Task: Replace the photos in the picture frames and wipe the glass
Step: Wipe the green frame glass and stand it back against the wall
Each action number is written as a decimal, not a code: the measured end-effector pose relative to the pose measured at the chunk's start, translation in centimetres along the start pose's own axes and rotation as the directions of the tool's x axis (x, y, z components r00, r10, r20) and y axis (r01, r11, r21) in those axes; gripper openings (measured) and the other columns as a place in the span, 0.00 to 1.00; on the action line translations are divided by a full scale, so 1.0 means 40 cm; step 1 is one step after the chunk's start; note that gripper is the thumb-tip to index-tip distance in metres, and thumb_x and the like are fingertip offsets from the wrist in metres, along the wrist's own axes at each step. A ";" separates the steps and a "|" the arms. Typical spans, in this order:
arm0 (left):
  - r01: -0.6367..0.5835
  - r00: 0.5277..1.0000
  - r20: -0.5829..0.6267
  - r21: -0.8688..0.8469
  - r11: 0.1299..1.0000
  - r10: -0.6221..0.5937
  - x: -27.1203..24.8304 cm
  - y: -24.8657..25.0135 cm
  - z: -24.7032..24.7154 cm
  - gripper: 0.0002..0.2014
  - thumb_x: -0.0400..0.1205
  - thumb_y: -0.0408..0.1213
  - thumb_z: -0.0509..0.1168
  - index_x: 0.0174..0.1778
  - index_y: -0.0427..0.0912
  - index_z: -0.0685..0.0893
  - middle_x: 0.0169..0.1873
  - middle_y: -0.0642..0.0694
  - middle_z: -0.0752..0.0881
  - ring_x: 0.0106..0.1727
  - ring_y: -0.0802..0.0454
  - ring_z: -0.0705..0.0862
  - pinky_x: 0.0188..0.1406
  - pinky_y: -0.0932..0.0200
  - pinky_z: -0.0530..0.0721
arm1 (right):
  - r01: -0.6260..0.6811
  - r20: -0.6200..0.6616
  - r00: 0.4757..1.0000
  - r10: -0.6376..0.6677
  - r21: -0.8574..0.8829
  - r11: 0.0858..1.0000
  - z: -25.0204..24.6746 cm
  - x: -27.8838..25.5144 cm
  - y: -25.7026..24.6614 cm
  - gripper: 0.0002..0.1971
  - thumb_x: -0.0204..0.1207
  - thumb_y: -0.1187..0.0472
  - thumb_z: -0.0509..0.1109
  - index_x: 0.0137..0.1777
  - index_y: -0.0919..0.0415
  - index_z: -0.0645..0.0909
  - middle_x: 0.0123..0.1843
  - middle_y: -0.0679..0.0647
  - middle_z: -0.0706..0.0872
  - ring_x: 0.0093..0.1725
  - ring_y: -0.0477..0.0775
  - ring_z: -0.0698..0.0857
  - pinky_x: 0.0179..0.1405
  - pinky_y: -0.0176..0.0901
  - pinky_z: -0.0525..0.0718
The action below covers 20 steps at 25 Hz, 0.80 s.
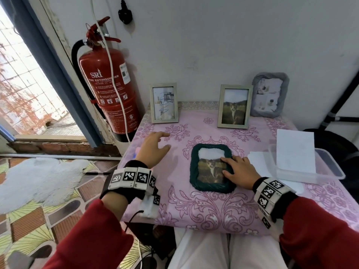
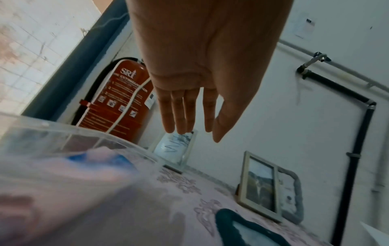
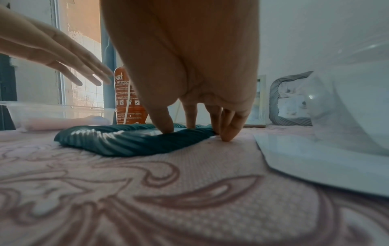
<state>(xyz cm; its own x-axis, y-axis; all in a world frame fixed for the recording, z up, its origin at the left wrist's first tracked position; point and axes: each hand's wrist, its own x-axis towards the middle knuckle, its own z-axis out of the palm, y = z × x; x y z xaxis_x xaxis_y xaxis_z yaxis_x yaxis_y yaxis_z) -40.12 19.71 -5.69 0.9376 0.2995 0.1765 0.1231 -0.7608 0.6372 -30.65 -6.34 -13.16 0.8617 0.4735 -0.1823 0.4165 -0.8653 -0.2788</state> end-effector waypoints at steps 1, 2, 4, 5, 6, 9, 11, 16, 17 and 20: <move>-0.002 1.000 0.015 -0.029 1.000 0.002 0.004 0.015 0.018 0.19 0.79 0.34 0.66 0.67 0.42 0.77 0.65 0.43 0.78 0.64 0.47 0.78 0.59 0.64 0.72 | -0.001 -0.003 1.000 0.001 0.005 1.000 0.001 0.000 0.000 0.28 0.80 0.47 0.59 0.79 0.46 0.59 0.79 0.57 0.65 0.72 0.64 0.65 0.71 0.52 0.68; 0.004 0.999 0.036 -0.061 0.998 -0.001 0.005 0.025 0.039 0.19 0.79 0.34 0.66 0.67 0.41 0.77 0.65 0.42 0.78 0.63 0.47 0.78 0.57 0.65 0.72 | 0.001 -0.007 1.000 -0.001 0.008 1.000 0.002 -0.001 0.000 0.28 0.80 0.47 0.59 0.79 0.46 0.60 0.79 0.57 0.65 0.73 0.63 0.65 0.71 0.52 0.68; 0.049 0.994 0.100 -0.113 0.992 -0.038 0.010 0.038 0.087 0.19 0.79 0.34 0.67 0.67 0.39 0.77 0.63 0.40 0.80 0.61 0.46 0.79 0.57 0.63 0.74 | 0.004 -0.016 1.000 -0.004 0.013 1.000 0.002 -0.003 0.002 0.27 0.80 0.47 0.59 0.79 0.46 0.60 0.78 0.57 0.66 0.72 0.63 0.65 0.71 0.51 0.68; 0.089 0.988 0.140 -0.132 0.987 -0.071 0.011 0.041 0.112 0.20 0.79 0.34 0.67 0.67 0.38 0.77 0.62 0.40 0.80 0.60 0.45 0.80 0.58 0.60 0.76 | 0.005 -0.017 1.000 -0.005 0.016 1.000 0.002 -0.005 0.003 0.27 0.80 0.47 0.59 0.79 0.46 0.60 0.78 0.56 0.66 0.72 0.63 0.66 0.70 0.51 0.69; 0.134 0.978 0.180 -0.149 0.980 -0.106 0.011 0.041 0.136 0.20 0.79 0.35 0.67 0.67 0.38 0.76 0.61 0.39 0.81 0.60 0.44 0.80 0.60 0.56 0.78 | 0.006 -0.015 1.000 -0.006 0.021 1.000 0.002 -0.007 0.004 0.27 0.80 0.47 0.59 0.79 0.46 0.61 0.77 0.56 0.67 0.71 0.62 0.66 0.70 0.51 0.69; 0.251 0.945 0.260 -0.187 0.950 -0.198 0.006 0.039 0.199 0.21 0.78 0.37 0.69 0.67 0.39 0.76 0.59 0.37 0.81 0.59 0.42 0.81 0.62 0.50 0.80 | 0.014 -0.013 1.000 -0.013 0.045 0.999 -0.001 -0.010 0.008 0.26 0.80 0.48 0.60 0.78 0.48 0.62 0.76 0.56 0.69 0.71 0.61 0.66 0.69 0.51 0.70; 0.291 0.932 0.279 -0.194 0.937 -0.232 -0.001 0.038 0.224 0.23 0.77 0.38 0.70 0.67 0.39 0.75 0.56 0.36 0.82 0.58 0.40 0.82 0.61 0.47 0.81 | 0.018 -0.026 1.000 -0.016 0.073 0.997 -0.004 -0.012 0.009 0.26 0.79 0.49 0.62 0.77 0.49 0.64 0.75 0.56 0.70 0.71 0.60 0.67 0.69 0.51 0.70; 0.345 0.934 0.188 -0.249 0.905 -0.304 -0.012 0.046 0.252 0.26 0.72 0.32 0.75 0.65 0.33 0.76 0.51 0.37 0.82 0.54 0.42 0.82 0.61 0.50 0.81 | 0.009 -0.069 0.998 0.009 0.248 0.969 -0.007 -0.014 0.008 0.25 0.77 0.55 0.68 0.73 0.56 0.70 0.71 0.59 0.75 0.70 0.61 0.69 0.69 0.46 0.66; 0.370 0.925 0.193 -0.268 0.890 -0.326 -0.010 0.047 0.254 0.27 0.71 0.32 0.76 0.66 0.33 0.76 0.55 0.36 0.82 0.57 0.41 0.82 0.62 0.51 0.81 | 0.008 -0.081 0.997 0.016 0.289 0.957 -0.006 -0.013 0.007 0.25 0.76 0.58 0.69 0.73 0.57 0.70 0.70 0.59 0.76 0.70 0.61 0.69 0.70 0.46 0.66; 0.506 0.863 0.242 -0.384 0.773 -0.444 -0.008 0.050 0.260 0.30 0.71 0.29 0.76 0.68 0.30 0.73 0.60 0.34 0.81 0.61 0.39 0.82 0.64 0.47 0.81 | 0.017 -0.113 0.993 0.030 0.391 0.920 -0.006 -0.011 0.007 0.25 0.74 0.67 0.69 0.71 0.61 0.72 0.68 0.63 0.77 0.68 0.63 0.73 0.73 0.53 0.70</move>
<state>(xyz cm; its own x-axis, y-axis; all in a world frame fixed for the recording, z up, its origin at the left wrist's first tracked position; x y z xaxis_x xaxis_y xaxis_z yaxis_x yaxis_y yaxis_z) -36.79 12.10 -12.25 0.8330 0.4566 -0.3125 0.4444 -0.2158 0.8695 -30.83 -6.85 -12.95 0.9008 0.4262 -0.0829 0.2848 -0.7241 -0.6282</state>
